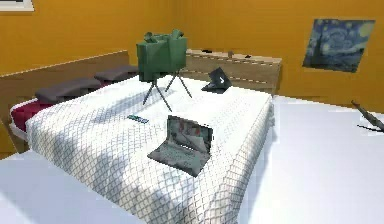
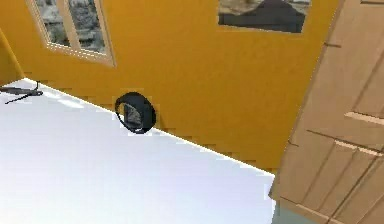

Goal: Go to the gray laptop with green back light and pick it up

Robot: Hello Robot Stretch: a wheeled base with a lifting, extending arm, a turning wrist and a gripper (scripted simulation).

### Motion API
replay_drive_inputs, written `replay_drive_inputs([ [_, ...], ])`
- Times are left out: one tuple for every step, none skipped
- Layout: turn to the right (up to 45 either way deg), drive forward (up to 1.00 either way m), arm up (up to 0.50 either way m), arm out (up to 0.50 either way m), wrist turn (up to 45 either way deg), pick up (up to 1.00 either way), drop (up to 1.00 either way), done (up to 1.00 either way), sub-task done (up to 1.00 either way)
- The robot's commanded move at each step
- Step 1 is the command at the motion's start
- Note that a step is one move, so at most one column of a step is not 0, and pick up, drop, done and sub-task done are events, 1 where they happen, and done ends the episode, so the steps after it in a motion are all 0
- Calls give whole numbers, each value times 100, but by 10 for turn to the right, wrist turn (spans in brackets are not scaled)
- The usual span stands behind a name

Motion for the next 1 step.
replay_drive_inputs([
  [330,0,0,0,0,0,0,0,0],
])
